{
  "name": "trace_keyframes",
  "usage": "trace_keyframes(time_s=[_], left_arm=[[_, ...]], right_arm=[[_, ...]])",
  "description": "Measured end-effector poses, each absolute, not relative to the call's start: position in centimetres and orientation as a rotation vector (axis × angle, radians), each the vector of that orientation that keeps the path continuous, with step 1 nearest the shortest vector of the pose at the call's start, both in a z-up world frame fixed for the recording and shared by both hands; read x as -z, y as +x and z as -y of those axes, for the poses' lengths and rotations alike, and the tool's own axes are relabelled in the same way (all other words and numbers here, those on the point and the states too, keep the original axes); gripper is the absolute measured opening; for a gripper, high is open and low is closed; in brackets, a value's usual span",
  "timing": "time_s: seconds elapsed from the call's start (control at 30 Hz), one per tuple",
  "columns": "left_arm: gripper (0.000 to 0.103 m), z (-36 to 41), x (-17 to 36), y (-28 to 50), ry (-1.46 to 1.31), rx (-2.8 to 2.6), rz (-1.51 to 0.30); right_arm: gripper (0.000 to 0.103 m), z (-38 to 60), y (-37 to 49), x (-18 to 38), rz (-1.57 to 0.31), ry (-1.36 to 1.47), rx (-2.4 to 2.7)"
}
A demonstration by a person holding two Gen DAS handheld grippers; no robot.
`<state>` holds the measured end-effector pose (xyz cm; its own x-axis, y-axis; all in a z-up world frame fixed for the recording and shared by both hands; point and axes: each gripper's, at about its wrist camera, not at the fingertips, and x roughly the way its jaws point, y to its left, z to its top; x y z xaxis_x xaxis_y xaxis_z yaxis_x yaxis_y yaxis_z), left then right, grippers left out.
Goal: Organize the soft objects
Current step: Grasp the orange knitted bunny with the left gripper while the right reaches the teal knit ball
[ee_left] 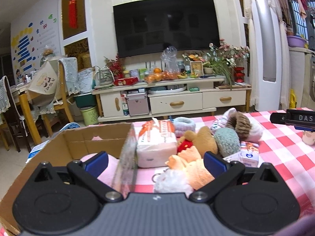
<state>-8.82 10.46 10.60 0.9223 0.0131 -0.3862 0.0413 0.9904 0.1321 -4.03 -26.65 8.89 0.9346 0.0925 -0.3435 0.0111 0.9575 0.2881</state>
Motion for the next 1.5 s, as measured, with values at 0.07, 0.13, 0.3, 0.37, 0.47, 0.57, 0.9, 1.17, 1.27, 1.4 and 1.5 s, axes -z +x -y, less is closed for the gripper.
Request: trace_keyframes(time_s=[0.07,0.13,0.3,0.37,0.47,0.57,0.9,1.17,1.27,1.4,1.5], left_arm=[[0.102,-10.0,-10.4,-8.8,0.147,0.027,-0.403],[0.102,-9.5,-10.2,-8.8,0.153,0.035,-0.411],[0.102,-8.6,-9.5,-8.5,0.165,0.058,-0.440],[0.102,-8.4,-9.3,-8.3,0.165,0.070,-0.451],[0.102,-7.8,-8.9,-8.0,0.173,0.083,-0.470],[0.102,-7.1,-8.3,-7.7,0.178,0.099,-0.488],[0.102,-5.2,-6.5,-5.6,0.155,0.119,-0.546],[0.102,-4.4,-5.8,-3.5,0.128,0.120,-0.562],[0.102,-3.9,-5.4,-2.8,0.133,0.142,-0.572],[0.102,-3.6,-4.7,-1.7,0.093,0.200,-0.624],[0.102,-3.0,-4.3,-1.8,0.089,0.232,-0.647]], right_arm=[[0.103,26.8,-4.0,-8.7,-0.371,0.284,-0.035],[0.103,26.9,-3.8,-8.5,-0.385,0.280,-0.024],[0.103,27.2,-3.2,-7.9,-0.425,0.288,-0.001],[0.103,27.1,-3.1,-7.7,-0.443,0.297,-0.004],[0.103,27.2,-2.6,-7.3,-0.463,0.299,-0.010],[0.103,27.2,-2.0,-7.0,-0.469,0.294,-0.010],[0.103,27.8,1.5,-5.8,-0.510,0.320,-0.071],[0.103,26.5,3.3,-5.4,-0.527,0.347,-0.192],[0.103,25.8,4.1,-5.2,-0.533,0.355,-0.254],[0.103,25.1,5.0,-5.1,-0.534,0.365,-0.320],[0.103,24.3,5.8,-5.0,-0.531,0.347,-0.356]])
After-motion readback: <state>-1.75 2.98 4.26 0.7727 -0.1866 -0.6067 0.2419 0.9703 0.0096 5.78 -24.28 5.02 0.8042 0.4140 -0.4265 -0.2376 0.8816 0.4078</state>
